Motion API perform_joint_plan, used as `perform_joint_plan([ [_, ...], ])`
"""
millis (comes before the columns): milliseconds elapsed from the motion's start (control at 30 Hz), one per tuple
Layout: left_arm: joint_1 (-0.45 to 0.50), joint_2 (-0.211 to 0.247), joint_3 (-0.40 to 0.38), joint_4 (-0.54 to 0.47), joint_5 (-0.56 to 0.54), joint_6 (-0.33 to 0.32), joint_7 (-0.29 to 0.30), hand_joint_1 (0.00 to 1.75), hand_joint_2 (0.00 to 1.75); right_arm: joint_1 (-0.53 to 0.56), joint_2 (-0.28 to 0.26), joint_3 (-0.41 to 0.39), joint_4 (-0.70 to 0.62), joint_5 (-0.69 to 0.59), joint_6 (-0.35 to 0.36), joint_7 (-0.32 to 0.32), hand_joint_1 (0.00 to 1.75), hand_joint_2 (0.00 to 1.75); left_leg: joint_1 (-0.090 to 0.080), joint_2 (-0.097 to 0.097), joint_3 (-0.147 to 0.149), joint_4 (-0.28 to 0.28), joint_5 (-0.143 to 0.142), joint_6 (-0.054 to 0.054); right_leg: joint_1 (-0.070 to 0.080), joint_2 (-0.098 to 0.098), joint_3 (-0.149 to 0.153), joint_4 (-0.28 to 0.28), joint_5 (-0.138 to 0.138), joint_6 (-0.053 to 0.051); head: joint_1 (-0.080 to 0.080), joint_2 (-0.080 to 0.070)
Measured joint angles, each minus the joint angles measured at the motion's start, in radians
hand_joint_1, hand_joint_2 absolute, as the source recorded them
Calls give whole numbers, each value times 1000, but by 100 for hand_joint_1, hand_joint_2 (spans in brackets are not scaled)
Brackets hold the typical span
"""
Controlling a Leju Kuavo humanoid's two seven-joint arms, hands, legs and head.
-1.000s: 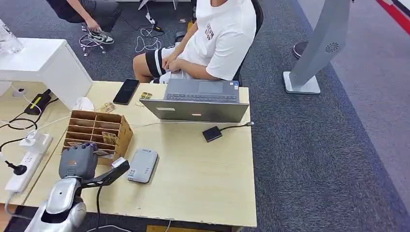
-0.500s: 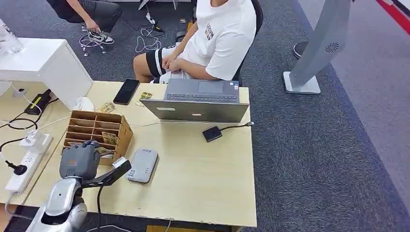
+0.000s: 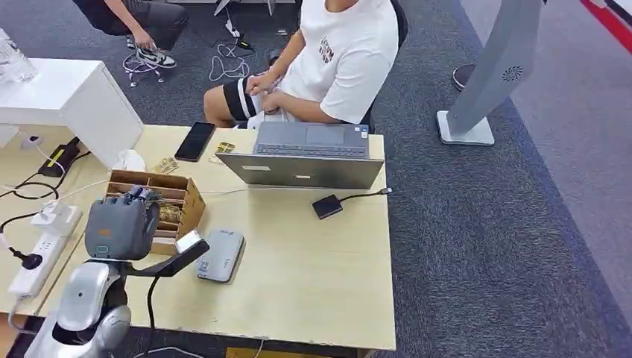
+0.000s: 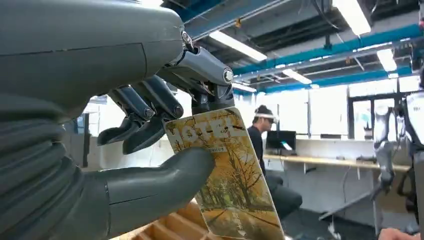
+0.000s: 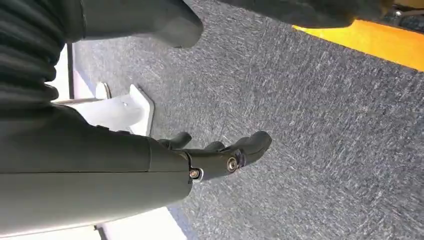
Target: Pass the card to the sensor for recognition and then transmit it.
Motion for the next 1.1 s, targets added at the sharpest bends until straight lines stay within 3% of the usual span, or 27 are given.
perform_joint_plan([
  [133, -139, 10, -2, 50, 21, 11, 0, 175, 175, -2, 0, 0, 0, 23, 23, -16, 0, 175, 0, -2, -1, 0, 2, -1, 0, -1, 0, 1, 2, -1, 0, 0],
  [233, -245, 8, -2, 143, -22, 74, 5, 175, 175, -5, 0, 0, 0, 43, 40, -26, 0, 175, 0, -1, -1, 0, 4, -2, 0, -1, -2, 1, 4, -3, 0, 0],
  [300, -330, 8, -3, 242, -69, 110, 19, 175, 175, -7, -1, 0, 0, 58, 52, -27, 0, 175, 0, -2, -1, 0, 5, -2, 0, -1, -2, 1, 4, -2, 0, 0],
  [433, -497, 8, -10, 466, -161, 121, 52, 175, 175, -13, -4, 0, 0, 73, 62, -26, 0, 175, 0, 0, -1, 0, 6, -3, 0, 1, -2, 1, 6, -3, -1, 0],
  [600, -626, -2, -25, 665, -176, 122, 60, 175, 175, -14, -7, 0, 0, 73, 70, -27, 0, 175, 1, 1, -2, 0, 6, -3, 0, 1, -4, 1, 6, -3, 0, 0],
  [867, -699, -13, -26, 808, -179, 118, 74, 175, 175, -14, -8, 0, 0, 73, 74, -22, 0, 175, 0, 1, -3, 0, 6, -3, 0, 2, -4, 1, 6, -3, -1, 0],
  [1100, -721, -13, -27, 859, -177, 121, 73, 175, 175, -14, -9, 0, 0, 75, 82, -19, 0, 175, 1, 2, -3, 0, 6, -3, 0, 3, -4, 1, 6, -3, 0, 0],
])
